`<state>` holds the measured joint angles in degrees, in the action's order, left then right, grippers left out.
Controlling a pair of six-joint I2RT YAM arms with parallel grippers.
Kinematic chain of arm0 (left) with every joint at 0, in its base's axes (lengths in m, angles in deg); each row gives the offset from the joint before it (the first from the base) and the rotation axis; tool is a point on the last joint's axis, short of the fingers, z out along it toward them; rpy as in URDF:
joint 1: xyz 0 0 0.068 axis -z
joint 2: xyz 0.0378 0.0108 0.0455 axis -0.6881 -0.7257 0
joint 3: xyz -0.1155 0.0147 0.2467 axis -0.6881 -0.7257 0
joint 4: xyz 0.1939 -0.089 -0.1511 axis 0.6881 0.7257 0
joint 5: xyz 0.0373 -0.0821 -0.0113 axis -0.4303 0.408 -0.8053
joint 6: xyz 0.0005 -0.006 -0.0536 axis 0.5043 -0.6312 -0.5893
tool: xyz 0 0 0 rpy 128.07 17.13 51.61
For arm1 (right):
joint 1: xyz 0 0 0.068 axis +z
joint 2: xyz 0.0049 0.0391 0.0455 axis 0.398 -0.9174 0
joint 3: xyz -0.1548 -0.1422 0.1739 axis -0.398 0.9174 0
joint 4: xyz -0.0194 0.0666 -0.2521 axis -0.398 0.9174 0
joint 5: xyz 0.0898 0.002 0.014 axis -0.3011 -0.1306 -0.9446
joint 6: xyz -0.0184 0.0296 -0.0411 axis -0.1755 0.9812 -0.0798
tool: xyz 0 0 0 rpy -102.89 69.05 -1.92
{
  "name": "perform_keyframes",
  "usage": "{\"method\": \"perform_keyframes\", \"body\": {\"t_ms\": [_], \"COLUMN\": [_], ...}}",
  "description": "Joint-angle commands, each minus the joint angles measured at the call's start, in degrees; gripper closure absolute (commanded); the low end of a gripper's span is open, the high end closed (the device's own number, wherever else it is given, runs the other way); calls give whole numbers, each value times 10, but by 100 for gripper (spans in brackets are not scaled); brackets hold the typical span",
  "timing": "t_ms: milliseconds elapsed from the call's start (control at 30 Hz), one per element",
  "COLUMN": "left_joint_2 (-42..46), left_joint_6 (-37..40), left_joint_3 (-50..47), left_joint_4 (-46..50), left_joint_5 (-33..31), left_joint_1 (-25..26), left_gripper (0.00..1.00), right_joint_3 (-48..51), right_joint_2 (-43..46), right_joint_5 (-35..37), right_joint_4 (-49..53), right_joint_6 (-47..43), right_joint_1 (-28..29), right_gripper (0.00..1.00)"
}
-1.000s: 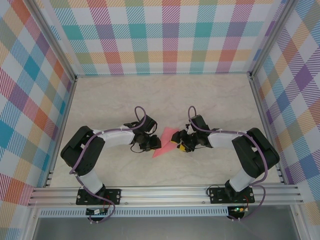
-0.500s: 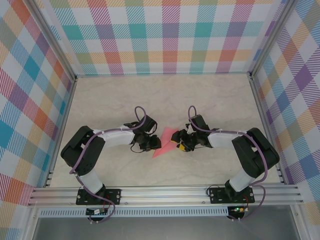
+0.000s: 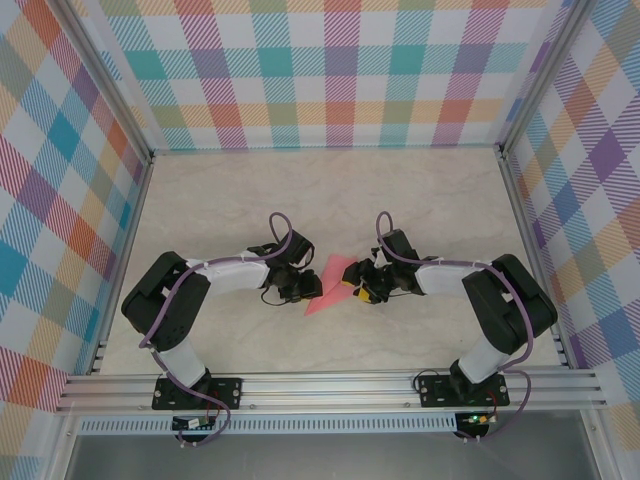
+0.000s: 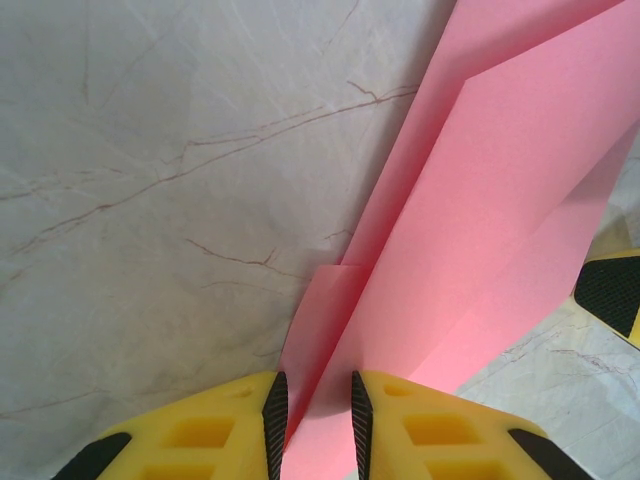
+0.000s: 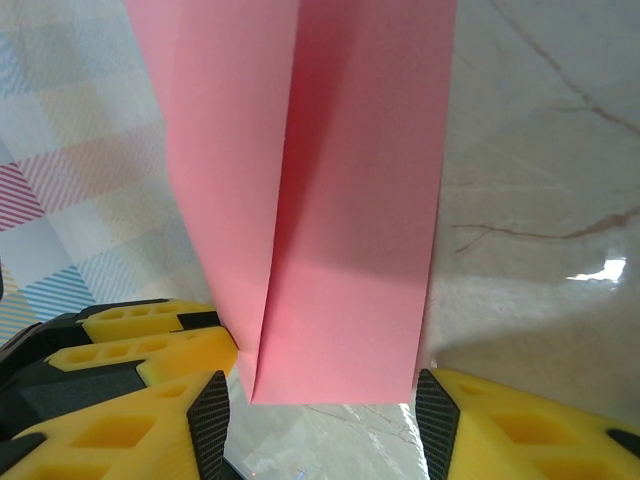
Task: Fold a paper plane with a square sheet of paper (pick it up from the middle)
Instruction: Fourth fold the wing at the center of the table.
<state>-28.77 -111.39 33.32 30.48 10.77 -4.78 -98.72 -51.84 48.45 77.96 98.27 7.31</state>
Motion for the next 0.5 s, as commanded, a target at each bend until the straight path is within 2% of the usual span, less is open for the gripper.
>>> {"method": "perform_keyframes", "body": {"t_ms": [0,467], "left_joint_2": [-16,-12], "left_joint_6": [-3,-35], "left_joint_3": [2,-8], "left_joint_4": [2,-45], "left_joint_5": [9,46], "left_joint_1": [-8,-8], "left_gripper": [74,75], "right_joint_3": [-10,-9], "right_joint_2": [-21,-3], "right_joint_5": [-25,-11], "right_joint_4": [-29,-20], "right_joint_6": [-1,-5], "right_joint_1": [5,5], "right_gripper": [46,43]}}
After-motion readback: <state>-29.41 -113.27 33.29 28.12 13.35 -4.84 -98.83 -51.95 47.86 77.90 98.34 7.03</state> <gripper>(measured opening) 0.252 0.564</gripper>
